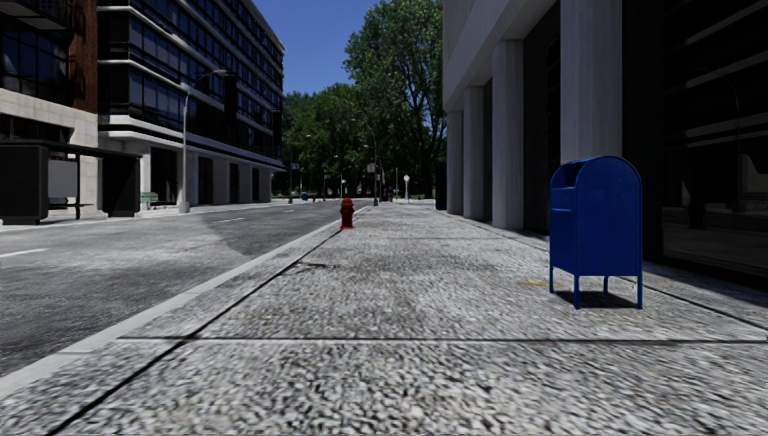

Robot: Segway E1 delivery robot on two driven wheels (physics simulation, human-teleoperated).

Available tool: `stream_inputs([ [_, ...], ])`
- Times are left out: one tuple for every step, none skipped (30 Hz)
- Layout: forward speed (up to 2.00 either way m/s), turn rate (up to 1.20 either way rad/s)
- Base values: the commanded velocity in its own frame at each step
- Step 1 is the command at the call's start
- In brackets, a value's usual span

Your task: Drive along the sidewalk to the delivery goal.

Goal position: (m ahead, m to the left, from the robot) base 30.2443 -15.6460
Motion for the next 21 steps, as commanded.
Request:
stream_inputs([
  [2.00, 0.00],
  [2.00, 0.00],
  [2.00, -0.28],
  [2.00, -0.28],
  [2.00, -0.40],
  [2.00, -0.46],
  [2.00, -0.48],
  [2.00, -0.48],
  [2.00, -0.48],
  [2.00, -0.32],
  [2.00, -0.08],
  [2.00, -0.08],
  [2.00, 0.00],
  [2.00, 0.00],
  [2.00, 0.00],
  [2.00, 0.00],
  [2.00, 0.00],
  [2.00, 0.00],
  [2.00, 0.00],
  [2.00, 0.00],
  [2.00, 0.00],
])
